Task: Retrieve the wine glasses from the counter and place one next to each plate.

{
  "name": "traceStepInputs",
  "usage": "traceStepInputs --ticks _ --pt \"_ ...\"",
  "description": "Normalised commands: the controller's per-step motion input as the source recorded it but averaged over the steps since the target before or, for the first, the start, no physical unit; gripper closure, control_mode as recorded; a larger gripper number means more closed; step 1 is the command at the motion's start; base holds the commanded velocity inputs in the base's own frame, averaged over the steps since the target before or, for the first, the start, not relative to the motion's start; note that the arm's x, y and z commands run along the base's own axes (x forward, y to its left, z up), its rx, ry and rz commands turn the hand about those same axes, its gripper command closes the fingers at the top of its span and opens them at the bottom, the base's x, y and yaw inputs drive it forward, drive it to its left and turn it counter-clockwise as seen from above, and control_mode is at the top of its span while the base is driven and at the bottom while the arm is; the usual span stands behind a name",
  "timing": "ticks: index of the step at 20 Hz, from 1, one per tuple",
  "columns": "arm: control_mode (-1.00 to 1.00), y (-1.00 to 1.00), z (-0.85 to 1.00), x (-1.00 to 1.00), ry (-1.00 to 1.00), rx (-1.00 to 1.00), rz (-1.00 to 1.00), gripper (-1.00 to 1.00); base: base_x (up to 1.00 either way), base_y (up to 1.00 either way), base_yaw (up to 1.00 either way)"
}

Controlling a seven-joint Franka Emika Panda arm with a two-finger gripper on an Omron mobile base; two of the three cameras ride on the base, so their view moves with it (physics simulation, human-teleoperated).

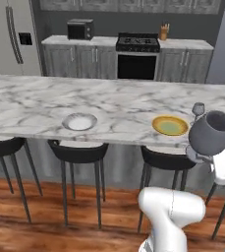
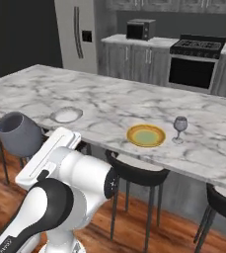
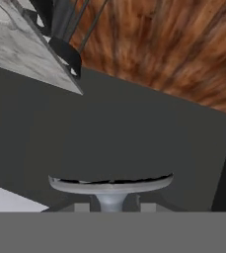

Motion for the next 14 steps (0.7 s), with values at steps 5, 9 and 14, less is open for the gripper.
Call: traceStepInputs --ticks 5,9,14 --pt "1.0 0.0 0.0 0.0 0.0 0.0 0.0 1.0 1.0 1.0 -0.12" --pt "1.0 0.0 0.0 0.0 0.0 0.0 0.0 1.0 0.96 0.62 0.01" --pt "1.0 0.0 0.0 0.0 0.0 0.0 0.0 1.0 0.92 0.22 0.11"
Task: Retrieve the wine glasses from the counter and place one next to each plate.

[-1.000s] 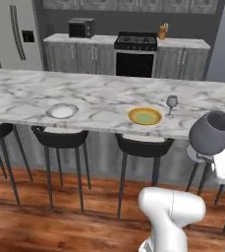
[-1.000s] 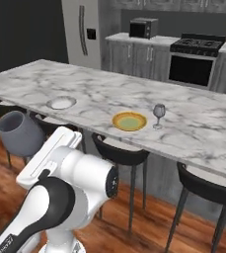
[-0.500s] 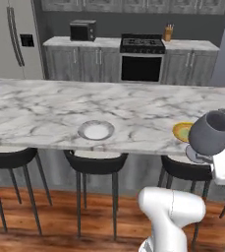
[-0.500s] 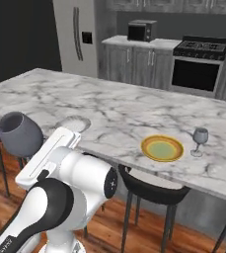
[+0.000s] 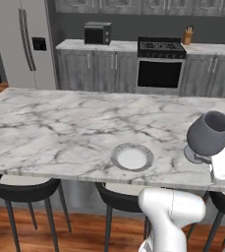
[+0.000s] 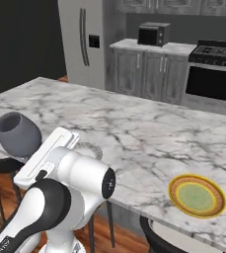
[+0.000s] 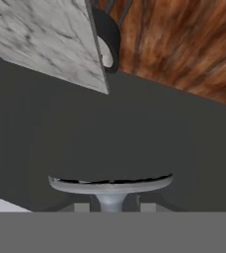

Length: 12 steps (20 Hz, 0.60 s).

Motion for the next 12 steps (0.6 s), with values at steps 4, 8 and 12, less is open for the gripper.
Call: traceStepInputs --ticks 4,8,12 --pt "1.0 0.0 0.0 0.0 0.0 0.0 0.0 1.0 0.77 -0.06 0.13" --pt "1.0 0.0 0.0 0.0 0.0 0.0 0.0 1.0 0.45 -0.28 0.26" --pt "1.0 0.0 0.0 0.0 0.0 0.0 0.0 1.0 0.11 -0.48 0.38"
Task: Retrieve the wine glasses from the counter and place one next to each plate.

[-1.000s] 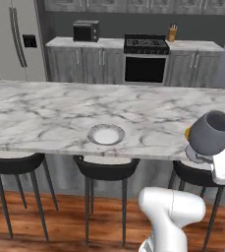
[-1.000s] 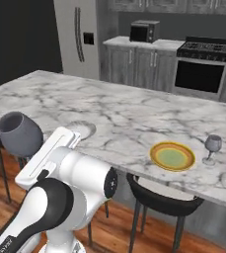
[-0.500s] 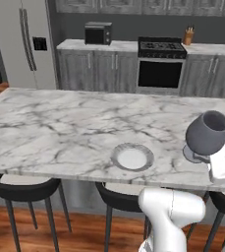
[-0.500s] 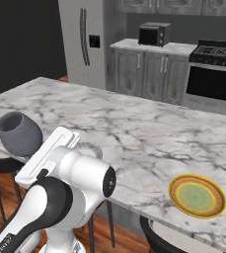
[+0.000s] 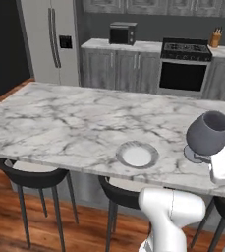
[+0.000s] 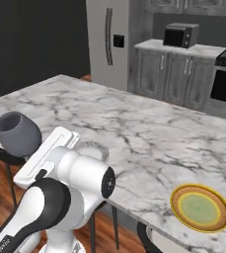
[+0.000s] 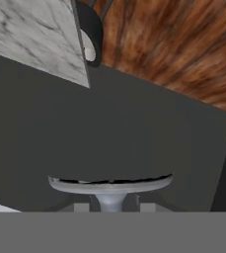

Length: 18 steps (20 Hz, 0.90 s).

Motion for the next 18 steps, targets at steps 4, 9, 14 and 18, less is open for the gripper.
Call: traceStepInputs --ticks 4,9,14,18 --pt "1.0 0.0 0.0 0.0 0.0 0.0 0.0 1.0 0.16 -0.24 0.3" --pt "1.0 0.0 0.0 0.0 0.0 0.0 0.0 1.0 0.25 -0.03 -0.04" --pt "-1.0 -0.07 0.0 0.17 0.07 0.0 -0.03 1.0 0.21 0.0 -0.07" --pt "-1.0 -0.44 0.0 0.24 0.21 0.0 -0.12 1.0 0.0 0.0 0.0"
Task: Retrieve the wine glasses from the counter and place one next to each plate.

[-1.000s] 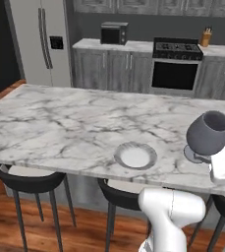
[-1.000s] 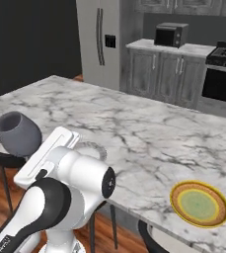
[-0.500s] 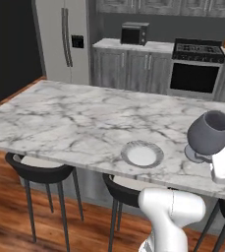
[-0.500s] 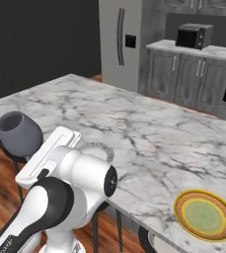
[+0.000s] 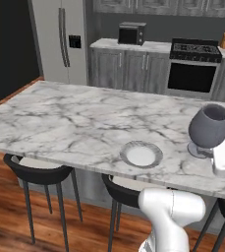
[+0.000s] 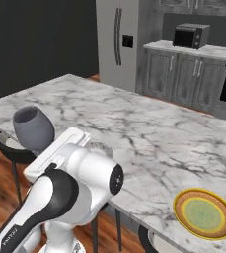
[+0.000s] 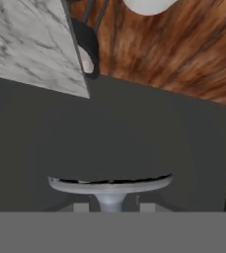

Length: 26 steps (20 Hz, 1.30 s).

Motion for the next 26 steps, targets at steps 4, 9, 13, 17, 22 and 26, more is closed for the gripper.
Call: traceStepInputs --ticks 4,9,13,17,22,26 --pt "-1.0 -0.35 -0.01 0.33 0.24 0.0 -0.2 1.0 0.0 0.0 0.0" --pt "-1.0 -0.16 -0.13 0.4 0.1 -0.01 -0.19 1.0 0.0 0.0 0.0" --pt "-1.0 -0.15 -0.29 0.46 0.0 -0.04 -0.12 1.0 0.0 0.0 0.0" --pt "-1.0 -0.28 -0.31 0.28 0.0 0.0 -0.04 1.0 0.0 0.0 0.0" --pt "-1.0 -0.4 -0.29 0.11 -0.01 0.0 0.0 1.0 0.0 0.0 0.0" --pt "-1.0 -0.37 -0.31 0.17 0.0 0.0 0.0 1.0 0.0 0.0 0.0"
